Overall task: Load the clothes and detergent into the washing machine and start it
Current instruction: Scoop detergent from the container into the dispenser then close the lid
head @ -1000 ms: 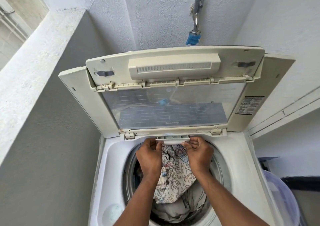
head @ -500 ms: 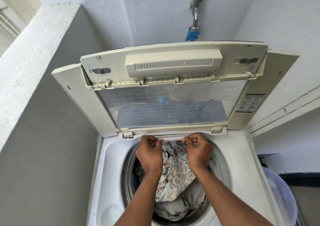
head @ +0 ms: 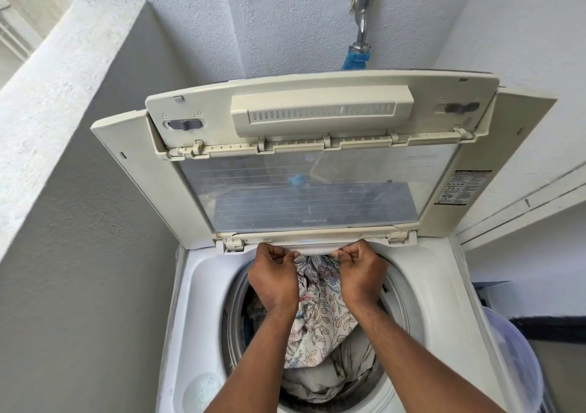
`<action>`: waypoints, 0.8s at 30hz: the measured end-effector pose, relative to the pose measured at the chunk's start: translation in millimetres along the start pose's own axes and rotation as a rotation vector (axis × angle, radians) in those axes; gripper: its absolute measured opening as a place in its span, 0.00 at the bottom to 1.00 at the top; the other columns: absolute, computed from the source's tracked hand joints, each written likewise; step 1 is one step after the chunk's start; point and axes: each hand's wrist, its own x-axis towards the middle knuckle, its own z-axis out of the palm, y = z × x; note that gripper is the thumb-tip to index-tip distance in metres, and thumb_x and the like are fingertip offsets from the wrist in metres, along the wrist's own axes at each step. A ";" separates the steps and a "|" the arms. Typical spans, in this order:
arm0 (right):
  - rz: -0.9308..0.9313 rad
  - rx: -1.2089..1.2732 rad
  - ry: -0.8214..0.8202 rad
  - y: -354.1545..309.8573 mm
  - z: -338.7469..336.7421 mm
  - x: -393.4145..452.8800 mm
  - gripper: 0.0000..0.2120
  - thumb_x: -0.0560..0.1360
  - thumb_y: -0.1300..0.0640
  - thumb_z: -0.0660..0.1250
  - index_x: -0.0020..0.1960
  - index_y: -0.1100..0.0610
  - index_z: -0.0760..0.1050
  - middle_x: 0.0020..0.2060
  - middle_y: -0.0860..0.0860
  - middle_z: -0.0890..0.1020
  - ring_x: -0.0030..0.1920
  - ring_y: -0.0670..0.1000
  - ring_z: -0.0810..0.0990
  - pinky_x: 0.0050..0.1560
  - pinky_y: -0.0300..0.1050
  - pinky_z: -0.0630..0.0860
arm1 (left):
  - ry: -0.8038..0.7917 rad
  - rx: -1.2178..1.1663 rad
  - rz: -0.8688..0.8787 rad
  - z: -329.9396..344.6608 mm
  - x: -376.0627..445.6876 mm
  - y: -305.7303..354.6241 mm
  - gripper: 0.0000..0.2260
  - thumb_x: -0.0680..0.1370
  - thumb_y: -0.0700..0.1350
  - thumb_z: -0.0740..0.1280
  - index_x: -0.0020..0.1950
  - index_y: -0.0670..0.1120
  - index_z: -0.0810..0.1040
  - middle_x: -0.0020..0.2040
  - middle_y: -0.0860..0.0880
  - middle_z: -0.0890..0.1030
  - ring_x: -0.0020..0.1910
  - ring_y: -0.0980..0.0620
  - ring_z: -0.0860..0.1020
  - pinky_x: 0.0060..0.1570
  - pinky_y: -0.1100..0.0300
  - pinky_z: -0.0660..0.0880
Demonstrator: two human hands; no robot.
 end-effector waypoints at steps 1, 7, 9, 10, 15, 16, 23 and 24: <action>0.000 -0.005 -0.009 -1.5 -2.1 -0.5 0.07 0.74 0.66 0.76 0.43 0.56 0.81 0.37 0.45 0.86 0.31 0.44 0.83 0.27 0.47 0.82 | -0.016 0.010 0.010 -2.6 -1.1 1.2 0.14 0.72 0.40 0.82 0.41 0.50 0.78 0.37 0.55 0.84 0.38 0.54 0.84 0.46 0.49 0.85; 0.038 -0.110 -0.092 -21.9 -23.0 4.7 0.08 0.71 0.57 0.81 0.39 0.50 0.83 0.33 0.39 0.84 0.32 0.38 0.81 0.29 0.37 0.73 | -0.190 0.103 0.123 -28.2 -5.5 5.7 0.13 0.71 0.42 0.82 0.45 0.52 0.80 0.40 0.58 0.86 0.42 0.61 0.86 0.49 0.53 0.86; 0.030 -0.183 -0.110 -29.0 -29.8 4.4 0.08 0.70 0.53 0.82 0.39 0.49 0.83 0.34 0.39 0.84 0.29 0.40 0.78 0.28 0.37 0.68 | -0.217 0.135 0.192 -39.0 -10.6 6.2 0.13 0.72 0.41 0.82 0.49 0.52 0.81 0.44 0.58 0.87 0.46 0.62 0.86 0.50 0.53 0.86; 0.017 -0.200 -0.107 -31.0 -32.8 3.4 0.08 0.70 0.52 0.82 0.40 0.49 0.82 0.36 0.41 0.85 0.30 0.42 0.79 0.29 0.38 0.71 | -0.215 0.148 0.221 -44.2 -14.5 7.5 0.13 0.72 0.41 0.81 0.50 0.52 0.82 0.45 0.58 0.87 0.47 0.62 0.86 0.50 0.52 0.86; -0.082 -0.231 -0.084 -46.2 -50.8 -8.4 0.11 0.70 0.49 0.82 0.47 0.48 0.82 0.43 0.44 0.87 0.35 0.48 0.83 0.35 0.47 0.82 | -0.151 0.184 0.324 -66.3 -35.3 20.6 0.15 0.74 0.45 0.80 0.59 0.50 0.83 0.53 0.55 0.88 0.53 0.58 0.86 0.56 0.50 0.84; -0.118 -0.225 -0.079 -50.5 -55.9 -10.5 0.11 0.70 0.50 0.82 0.48 0.48 0.82 0.44 0.44 0.86 0.36 0.48 0.83 0.36 0.47 0.82 | -0.135 0.185 0.346 -71.3 -39.7 24.8 0.16 0.75 0.45 0.79 0.61 0.50 0.82 0.55 0.54 0.87 0.54 0.56 0.85 0.57 0.50 0.84; -0.388 -0.218 0.000 -95.4 -100.1 -19.8 0.14 0.70 0.49 0.82 0.51 0.50 0.83 0.47 0.45 0.86 0.42 0.49 0.84 0.39 0.47 0.81 | 0.017 0.257 0.608 -102.4 -61.4 67.7 0.20 0.75 0.46 0.78 0.65 0.52 0.80 0.61 0.55 0.85 0.57 0.51 0.84 0.54 0.54 0.81; -0.424 -0.224 0.018 -104.9 -107.3 -18.9 0.13 0.70 0.49 0.82 0.51 0.50 0.83 0.47 0.46 0.86 0.42 0.50 0.84 0.38 0.45 0.80 | 0.032 0.258 0.657 -107.2 -62.5 75.2 0.19 0.75 0.46 0.78 0.65 0.52 0.80 0.60 0.55 0.85 0.56 0.50 0.85 0.52 0.53 0.82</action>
